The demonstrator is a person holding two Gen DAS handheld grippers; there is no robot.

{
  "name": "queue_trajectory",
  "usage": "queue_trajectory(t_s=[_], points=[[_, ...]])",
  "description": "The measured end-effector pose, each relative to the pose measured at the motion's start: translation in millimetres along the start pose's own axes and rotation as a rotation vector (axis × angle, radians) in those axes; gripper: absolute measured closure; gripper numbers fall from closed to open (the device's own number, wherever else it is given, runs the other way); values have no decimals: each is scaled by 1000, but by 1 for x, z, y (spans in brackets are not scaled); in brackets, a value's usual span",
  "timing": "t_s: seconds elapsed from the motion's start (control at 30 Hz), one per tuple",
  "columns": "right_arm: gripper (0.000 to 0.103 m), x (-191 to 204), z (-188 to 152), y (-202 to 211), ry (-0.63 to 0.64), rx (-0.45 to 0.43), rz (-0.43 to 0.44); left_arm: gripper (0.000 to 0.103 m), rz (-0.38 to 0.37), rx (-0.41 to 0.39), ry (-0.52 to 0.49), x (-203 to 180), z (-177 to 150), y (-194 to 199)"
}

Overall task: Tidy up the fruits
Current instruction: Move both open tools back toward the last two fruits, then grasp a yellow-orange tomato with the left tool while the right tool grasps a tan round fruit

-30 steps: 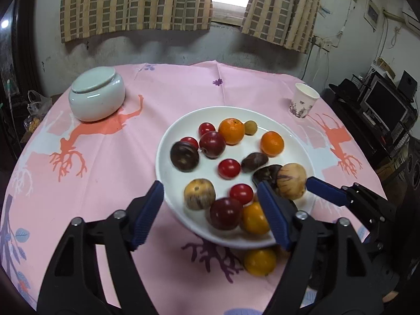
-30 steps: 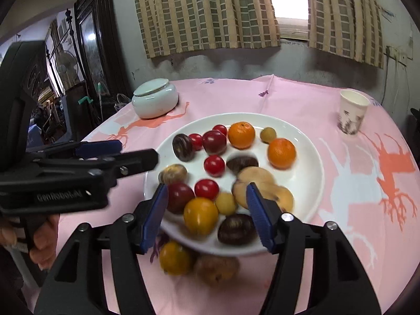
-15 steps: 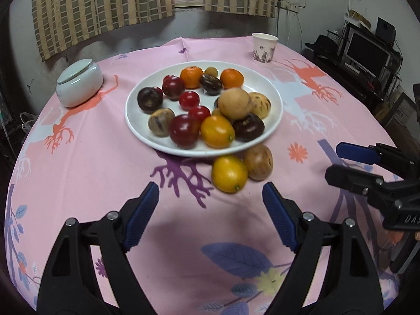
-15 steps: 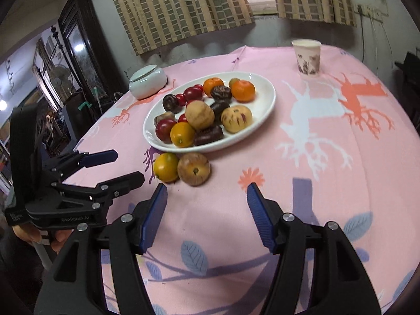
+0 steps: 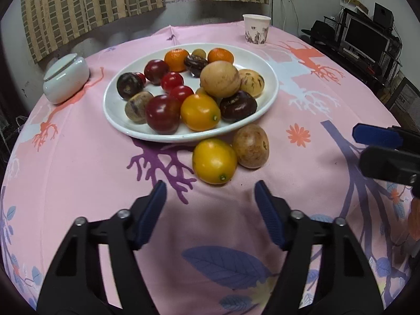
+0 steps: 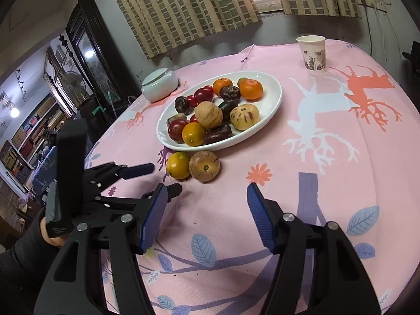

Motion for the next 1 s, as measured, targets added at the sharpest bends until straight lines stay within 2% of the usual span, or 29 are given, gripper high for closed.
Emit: queue_trajectory(t_s=[0.07,0.33,0.7,0.77,0.83,0.9,1.0], points=[[39,-2,-1,-1,-6,7,-6,44,-8,16,21,2,0,-7],[39,2,-3,-1,-25,28,33,44,13,17,-6,-1,8,-17],[39,4,-7,-6,-12,49,20,42,19,14,-46,-7,15,-18],[39,4,-7,-7,-10,51,17,44,30,20,-62,-4,15,-19],[39,4,-8,-7,-9,54,17,52,53,22,-71,1,14,-21],[39,4,-8,-8,-8,59,23,56,36,31,-64,4,14,-21],[39,7,-9,-9,1,67,24,56,28,38,-46,4,15,-22]])
Point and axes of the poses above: each gripper's, at about its wrist camera, not at the fingertips, and y roughly against the way its jaws point, x to its left, z to its top, the point moved 6 cm from there along -y, roughly the way its jaws point
